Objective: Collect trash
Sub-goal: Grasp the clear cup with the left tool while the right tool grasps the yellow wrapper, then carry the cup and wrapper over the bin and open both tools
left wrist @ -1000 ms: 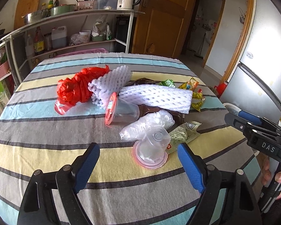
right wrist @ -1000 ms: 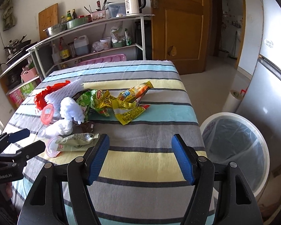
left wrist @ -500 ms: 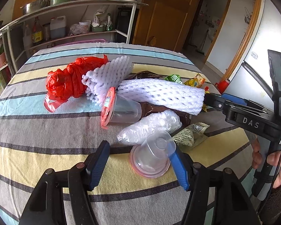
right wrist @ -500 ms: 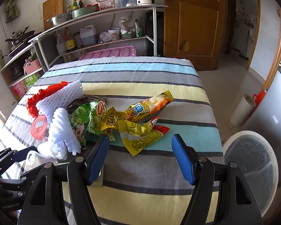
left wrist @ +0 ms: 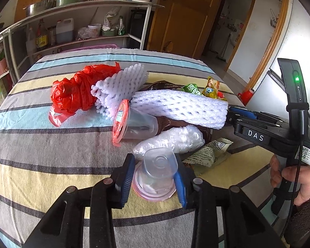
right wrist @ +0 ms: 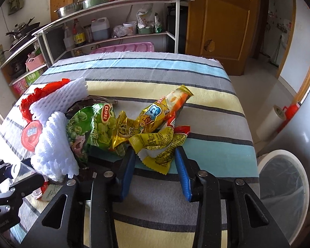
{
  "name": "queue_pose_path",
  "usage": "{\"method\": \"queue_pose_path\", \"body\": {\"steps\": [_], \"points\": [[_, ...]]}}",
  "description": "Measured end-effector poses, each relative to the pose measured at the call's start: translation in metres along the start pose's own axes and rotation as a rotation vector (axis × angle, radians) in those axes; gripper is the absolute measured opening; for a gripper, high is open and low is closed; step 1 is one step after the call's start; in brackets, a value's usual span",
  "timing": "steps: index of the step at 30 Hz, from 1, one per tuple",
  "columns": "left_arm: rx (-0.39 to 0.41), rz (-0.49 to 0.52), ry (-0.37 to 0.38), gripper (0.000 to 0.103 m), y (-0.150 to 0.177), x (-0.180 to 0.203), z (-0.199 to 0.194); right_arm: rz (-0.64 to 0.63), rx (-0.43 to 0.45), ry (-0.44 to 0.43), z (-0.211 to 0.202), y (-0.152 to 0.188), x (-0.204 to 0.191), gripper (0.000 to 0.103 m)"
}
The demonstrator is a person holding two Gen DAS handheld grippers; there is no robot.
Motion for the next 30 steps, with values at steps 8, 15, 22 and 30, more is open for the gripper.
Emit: {"method": "queue_pose_path", "body": {"steps": [8,15,22,30], "points": [[0.013,-0.001,-0.004,0.031,-0.001,0.0,-0.004,0.028,0.019,-0.019,-0.006,0.001,0.002,0.025],[0.059,0.013,-0.018,0.031,-0.002,0.0,-0.023,0.054,0.071,-0.051,-0.026,0.004,0.002,0.022],[0.117,0.046,0.031,0.031,-0.01,0.021,-0.048,0.082,0.146,-0.092,-0.061,0.006,0.001,0.022],[0.158,0.132,0.116,0.031,-0.034,0.071,-0.057,0.107,0.227,-0.049,-0.114,0.016,0.028,0.022]]}}
Point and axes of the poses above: each gripper's, at about its wrist camera, not at the fingertips, and z roughly the way its jaws point, x to its right, y to its underside, the point moved 8 cm from there along z, roughly the way its jaws point, and after that the axes turned 5 degrees about -y, right-handed, at the moved point
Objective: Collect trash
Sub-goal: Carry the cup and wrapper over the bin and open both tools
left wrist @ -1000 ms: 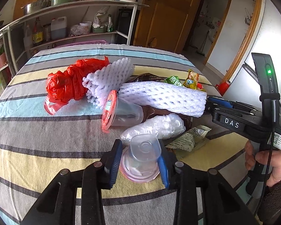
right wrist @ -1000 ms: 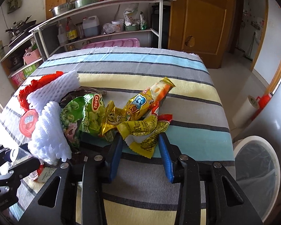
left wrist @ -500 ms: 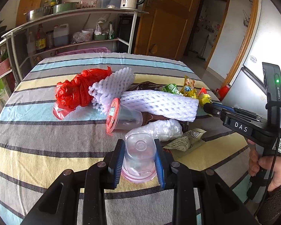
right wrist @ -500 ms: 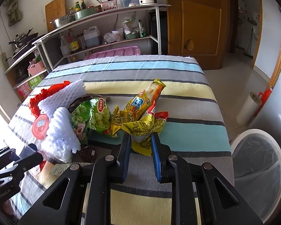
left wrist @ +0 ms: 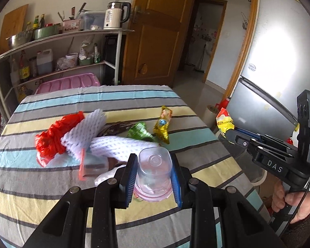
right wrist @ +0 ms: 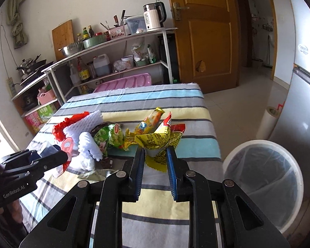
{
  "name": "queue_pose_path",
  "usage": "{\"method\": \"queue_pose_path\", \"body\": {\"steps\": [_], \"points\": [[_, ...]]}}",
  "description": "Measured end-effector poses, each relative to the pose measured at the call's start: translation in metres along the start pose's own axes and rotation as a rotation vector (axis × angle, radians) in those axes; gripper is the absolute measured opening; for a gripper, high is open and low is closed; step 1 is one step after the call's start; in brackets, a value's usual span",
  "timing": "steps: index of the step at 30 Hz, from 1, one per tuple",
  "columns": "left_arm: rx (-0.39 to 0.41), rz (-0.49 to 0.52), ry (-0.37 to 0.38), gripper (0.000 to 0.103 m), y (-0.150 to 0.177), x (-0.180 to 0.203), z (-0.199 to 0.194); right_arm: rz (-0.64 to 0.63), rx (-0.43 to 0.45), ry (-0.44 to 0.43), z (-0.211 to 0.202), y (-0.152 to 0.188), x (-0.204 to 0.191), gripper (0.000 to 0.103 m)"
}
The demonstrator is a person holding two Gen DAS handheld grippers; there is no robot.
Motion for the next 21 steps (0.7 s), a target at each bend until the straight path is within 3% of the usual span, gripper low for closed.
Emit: {"method": "queue_pose_path", "body": {"steps": [9,14,21], "points": [[-0.004,0.111,0.182,0.031,-0.023,0.095,0.025,0.045,0.016,0.123,-0.042,0.012,0.062,0.022],[-0.051,0.159,0.246,0.031,-0.028,0.141,0.046,0.131,0.039,0.185,-0.065,0.019,0.102,0.022],[-0.036,0.202,0.282,0.031,-0.047,0.184,0.055,0.134,0.112,0.251,-0.097,-0.003,0.132,0.022]]}}
Point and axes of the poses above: each gripper's, at about its wrist camera, not at the fingertips, and z roughly the way its jaws point, x to its right, y to its underside, the point moved 8 cm from there along z, roughly the way its jaws point, and after that the axes turned 5 degrees about -y, right-handed, at the moved point
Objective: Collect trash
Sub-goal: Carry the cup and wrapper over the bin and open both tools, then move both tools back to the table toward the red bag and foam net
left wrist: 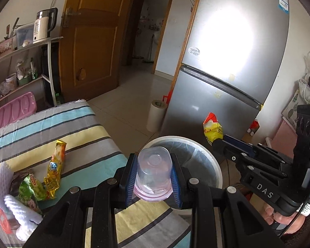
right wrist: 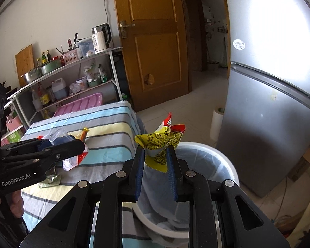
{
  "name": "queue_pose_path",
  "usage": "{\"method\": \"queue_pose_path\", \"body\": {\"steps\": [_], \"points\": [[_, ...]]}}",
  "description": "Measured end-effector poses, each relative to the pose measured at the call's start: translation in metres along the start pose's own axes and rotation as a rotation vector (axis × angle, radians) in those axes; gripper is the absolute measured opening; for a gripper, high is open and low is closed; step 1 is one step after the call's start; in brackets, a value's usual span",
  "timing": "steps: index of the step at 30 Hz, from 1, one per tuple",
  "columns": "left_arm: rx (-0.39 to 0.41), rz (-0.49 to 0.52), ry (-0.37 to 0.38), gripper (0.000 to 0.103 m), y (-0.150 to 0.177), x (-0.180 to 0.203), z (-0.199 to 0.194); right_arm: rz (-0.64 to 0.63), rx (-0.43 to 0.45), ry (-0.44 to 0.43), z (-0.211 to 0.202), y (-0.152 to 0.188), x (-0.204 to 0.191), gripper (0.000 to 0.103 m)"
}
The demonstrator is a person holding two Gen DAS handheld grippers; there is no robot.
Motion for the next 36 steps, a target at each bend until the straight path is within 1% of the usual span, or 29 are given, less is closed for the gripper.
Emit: {"method": "queue_pose_path", "body": {"steps": [2,6,10,14,16,18,20,22,24,26,29,32,36], "points": [[-0.031,0.015,0.008,0.031,0.003,0.008,0.014,0.008,-0.003,0.004,0.002,0.0,0.009,0.022],[-0.12,0.045,0.032,0.031,0.022,0.024,0.045,0.059,-0.1,0.013,0.023,0.023,0.031,0.023],[-0.175,0.052,0.022,0.031,0.038,0.027,0.065,0.099,-0.167,0.034,0.039,0.046,0.05,0.023],[-0.205,0.054,0.012,0.032,0.046,0.027,0.077,0.115,-0.213,0.047,0.05,0.06,0.062,0.025],[-0.214,0.052,0.005,0.033,0.049,0.025,0.079,0.118,-0.23,0.055,0.054,0.063,0.066,0.025],[-0.217,0.055,0.0,0.041,0.05,0.025,0.08,0.113,-0.244,0.069,0.056,0.066,0.069,0.026],[-0.216,0.048,0.006,0.043,0.05,0.024,0.079,0.114,-0.248,0.075,0.056,0.07,0.071,0.031],[-0.206,0.048,-0.001,0.043,0.049,0.022,0.077,0.118,-0.243,0.071,0.054,0.07,0.071,0.04],[-0.196,0.047,-0.005,0.046,0.047,0.021,0.074,0.121,-0.236,0.069,0.053,0.07,0.071,0.043],[-0.189,0.038,0.004,0.046,0.045,0.019,0.07,0.12,-0.229,0.072,0.049,0.069,0.068,0.044],[-0.171,0.035,-0.013,0.046,0.043,0.015,0.062,0.113,-0.216,0.071,0.044,0.066,0.063,0.044],[-0.149,0.018,-0.014,0.046,0.043,0.009,0.048,0.108,-0.202,0.063,0.038,0.064,0.054,0.044],[-0.107,-0.003,-0.044,0.046,0.042,-0.007,0.026,0.092,-0.163,0.034,0.028,0.056,0.035,0.044]]}}
Point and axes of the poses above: each gripper's, at about its wrist camera, not at the fingertips, and z roughly the way its jaws point, x to its right, y to its underside, the point moved 8 cm from there along z, roughly the way its jaws point, and after that the axes turned 5 degrees about -y, right-handed, at the moved point
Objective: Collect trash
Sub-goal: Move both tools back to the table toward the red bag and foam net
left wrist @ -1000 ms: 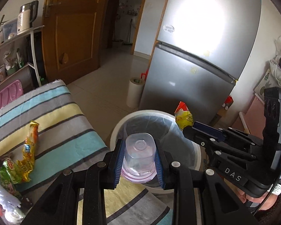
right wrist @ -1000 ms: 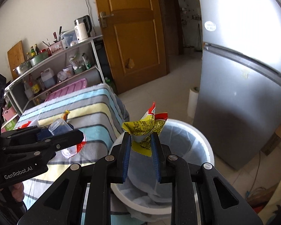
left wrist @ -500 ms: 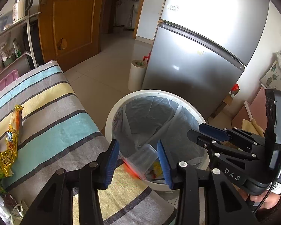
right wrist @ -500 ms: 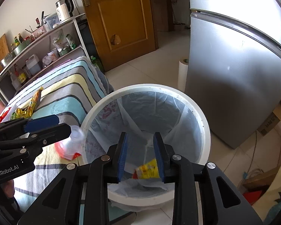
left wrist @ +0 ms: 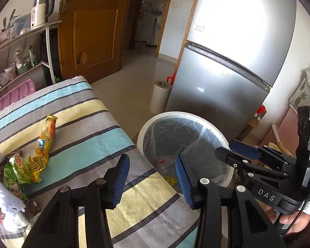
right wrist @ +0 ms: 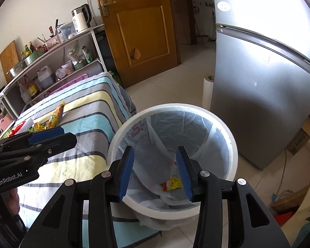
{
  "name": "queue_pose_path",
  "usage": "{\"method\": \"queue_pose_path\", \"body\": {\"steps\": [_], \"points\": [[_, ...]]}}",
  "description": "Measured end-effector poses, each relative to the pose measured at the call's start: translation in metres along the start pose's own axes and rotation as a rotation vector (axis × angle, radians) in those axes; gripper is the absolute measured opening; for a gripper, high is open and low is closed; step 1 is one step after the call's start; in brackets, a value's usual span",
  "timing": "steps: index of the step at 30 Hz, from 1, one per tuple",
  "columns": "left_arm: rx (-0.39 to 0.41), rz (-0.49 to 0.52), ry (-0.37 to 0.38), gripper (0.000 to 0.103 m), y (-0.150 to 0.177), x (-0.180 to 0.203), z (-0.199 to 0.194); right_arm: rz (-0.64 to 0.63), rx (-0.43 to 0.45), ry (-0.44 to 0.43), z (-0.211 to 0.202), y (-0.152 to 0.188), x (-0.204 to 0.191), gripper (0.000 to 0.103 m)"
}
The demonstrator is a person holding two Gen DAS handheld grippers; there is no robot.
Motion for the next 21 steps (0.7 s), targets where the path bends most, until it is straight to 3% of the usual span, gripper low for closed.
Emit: {"method": "queue_pose_path", "body": {"steps": [10,21], "points": [[0.091,-0.104,-0.113,0.051,0.01,-0.071,-0.058,-0.073,0.048,-0.088,-0.009,-0.009,-0.06,0.044],[0.13,-0.209,-0.313,0.053,0.039,-0.172,-0.115,-0.228,0.028,-0.309,0.011,-0.011,-0.172,0.044]]}}
Point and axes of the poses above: each gripper's, at about its wrist camera, not at the fingertips, and z roughly the way its jaws point, x to its right, y to its underside, the point moved 8 cm from there along z, roughly the way its jaws point, and after that the axes turned 5 degrees about -y, right-handed, at the moved point
